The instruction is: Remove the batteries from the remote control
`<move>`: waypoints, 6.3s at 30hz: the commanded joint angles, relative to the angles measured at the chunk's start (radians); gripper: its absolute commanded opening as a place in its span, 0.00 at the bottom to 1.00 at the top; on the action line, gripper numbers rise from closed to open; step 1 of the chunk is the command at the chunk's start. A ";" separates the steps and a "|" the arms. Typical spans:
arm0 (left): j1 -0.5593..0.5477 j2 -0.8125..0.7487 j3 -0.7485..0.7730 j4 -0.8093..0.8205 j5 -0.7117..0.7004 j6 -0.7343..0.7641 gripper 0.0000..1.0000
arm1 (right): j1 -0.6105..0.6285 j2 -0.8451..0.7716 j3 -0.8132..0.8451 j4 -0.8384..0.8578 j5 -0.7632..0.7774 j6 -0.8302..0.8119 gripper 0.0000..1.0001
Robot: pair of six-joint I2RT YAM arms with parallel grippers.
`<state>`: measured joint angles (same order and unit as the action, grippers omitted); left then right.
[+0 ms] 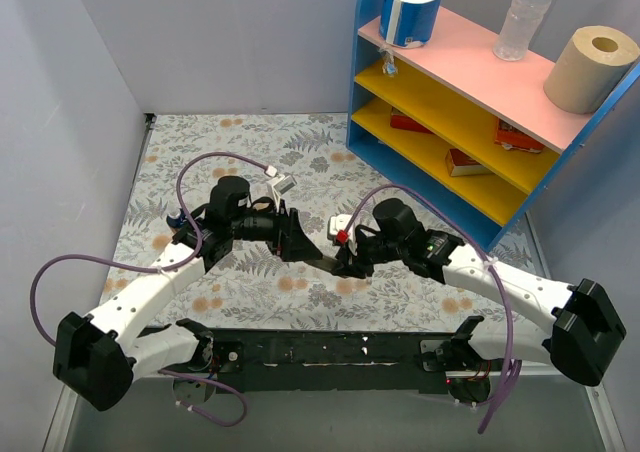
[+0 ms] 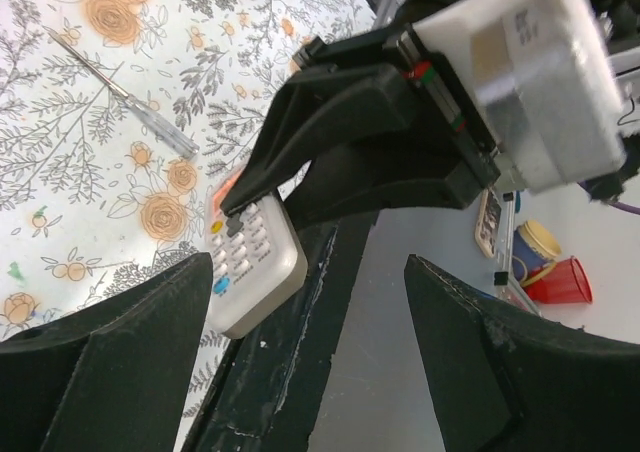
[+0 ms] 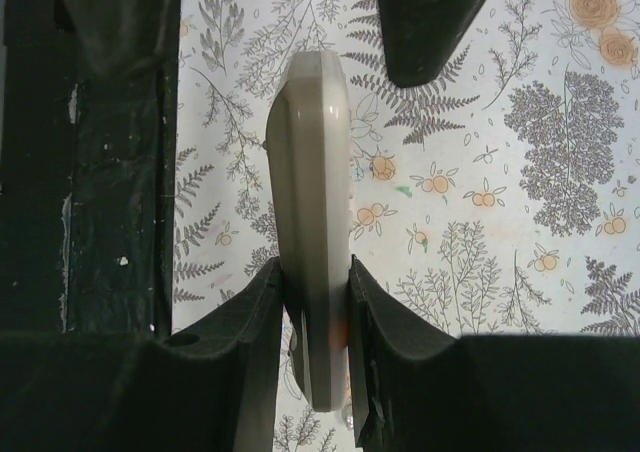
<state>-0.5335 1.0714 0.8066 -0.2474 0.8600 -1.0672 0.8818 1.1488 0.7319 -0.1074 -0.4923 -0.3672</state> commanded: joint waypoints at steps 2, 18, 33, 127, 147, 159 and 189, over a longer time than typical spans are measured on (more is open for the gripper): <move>-0.008 0.018 -0.017 0.023 0.053 -0.002 0.78 | -0.069 0.038 0.119 -0.069 -0.213 0.025 0.01; -0.026 0.059 -0.015 0.010 0.083 0.004 0.24 | -0.099 0.149 0.259 -0.319 -0.400 -0.069 0.01; -0.031 0.042 0.020 -0.064 -0.183 -0.148 0.00 | -0.254 -0.056 0.095 0.096 -0.216 0.408 0.51; -0.025 -0.323 -0.702 0.401 -0.507 -0.886 0.00 | 0.352 0.135 -0.135 0.520 0.762 0.916 0.64; -0.023 -0.321 -0.712 0.401 -0.503 -0.895 0.00 | 0.371 0.193 -0.143 0.534 0.821 0.972 0.59; -0.025 -0.326 -0.718 0.401 -0.496 -0.912 0.00 | 0.384 0.229 -0.141 0.554 0.831 0.996 0.58; -0.025 -0.315 -0.713 0.402 -0.500 -0.925 0.00 | 0.416 0.276 -0.158 0.561 0.914 1.005 0.56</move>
<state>-0.5594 0.7643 0.0990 0.1574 0.3580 -1.9900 1.2865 1.4132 0.5747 0.4301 0.3561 0.6365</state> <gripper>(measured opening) 0.249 0.571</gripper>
